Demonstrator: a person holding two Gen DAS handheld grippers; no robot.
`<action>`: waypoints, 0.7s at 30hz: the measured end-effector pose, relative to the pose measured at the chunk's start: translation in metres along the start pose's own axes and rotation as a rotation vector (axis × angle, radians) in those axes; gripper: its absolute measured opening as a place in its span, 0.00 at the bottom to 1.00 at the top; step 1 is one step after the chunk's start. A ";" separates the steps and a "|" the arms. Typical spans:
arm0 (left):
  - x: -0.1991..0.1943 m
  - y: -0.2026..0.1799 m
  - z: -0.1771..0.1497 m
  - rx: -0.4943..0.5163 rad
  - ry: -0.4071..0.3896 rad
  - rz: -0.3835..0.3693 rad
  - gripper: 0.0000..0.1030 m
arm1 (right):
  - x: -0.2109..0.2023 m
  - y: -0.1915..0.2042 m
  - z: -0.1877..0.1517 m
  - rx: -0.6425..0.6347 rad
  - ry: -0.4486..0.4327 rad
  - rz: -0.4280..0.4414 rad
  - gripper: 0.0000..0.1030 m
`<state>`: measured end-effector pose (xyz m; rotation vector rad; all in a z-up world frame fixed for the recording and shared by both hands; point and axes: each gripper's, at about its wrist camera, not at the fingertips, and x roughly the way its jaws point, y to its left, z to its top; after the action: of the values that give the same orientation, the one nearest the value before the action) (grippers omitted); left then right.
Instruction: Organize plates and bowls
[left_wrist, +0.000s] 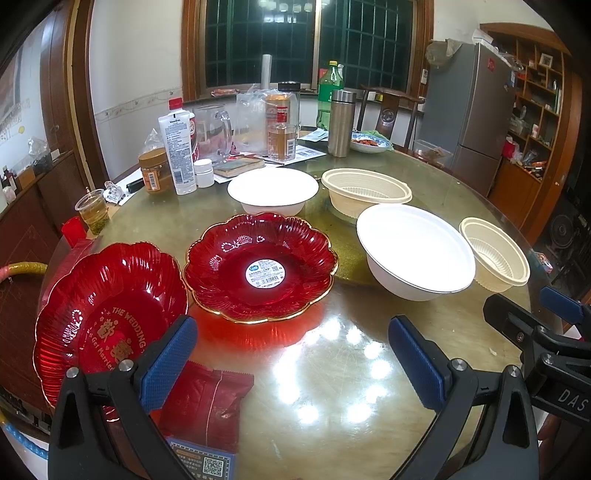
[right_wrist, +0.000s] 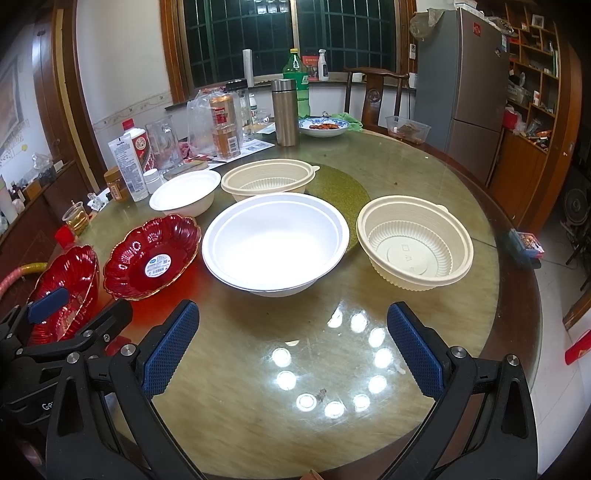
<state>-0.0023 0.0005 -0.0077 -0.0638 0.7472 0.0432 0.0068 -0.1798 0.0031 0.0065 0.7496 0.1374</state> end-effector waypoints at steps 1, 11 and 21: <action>0.000 0.000 0.000 0.000 0.000 -0.001 1.00 | 0.000 0.000 0.000 0.000 -0.001 0.000 1.00; -0.001 0.001 0.000 -0.002 -0.001 0.000 1.00 | 0.000 0.001 0.000 0.000 -0.002 0.002 1.00; -0.016 0.016 0.000 -0.012 0.000 0.014 1.00 | -0.003 0.008 0.003 -0.005 -0.005 0.039 1.00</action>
<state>-0.0151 0.0165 0.0024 -0.0705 0.7477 0.0611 0.0054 -0.1725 0.0079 0.0170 0.7446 0.1761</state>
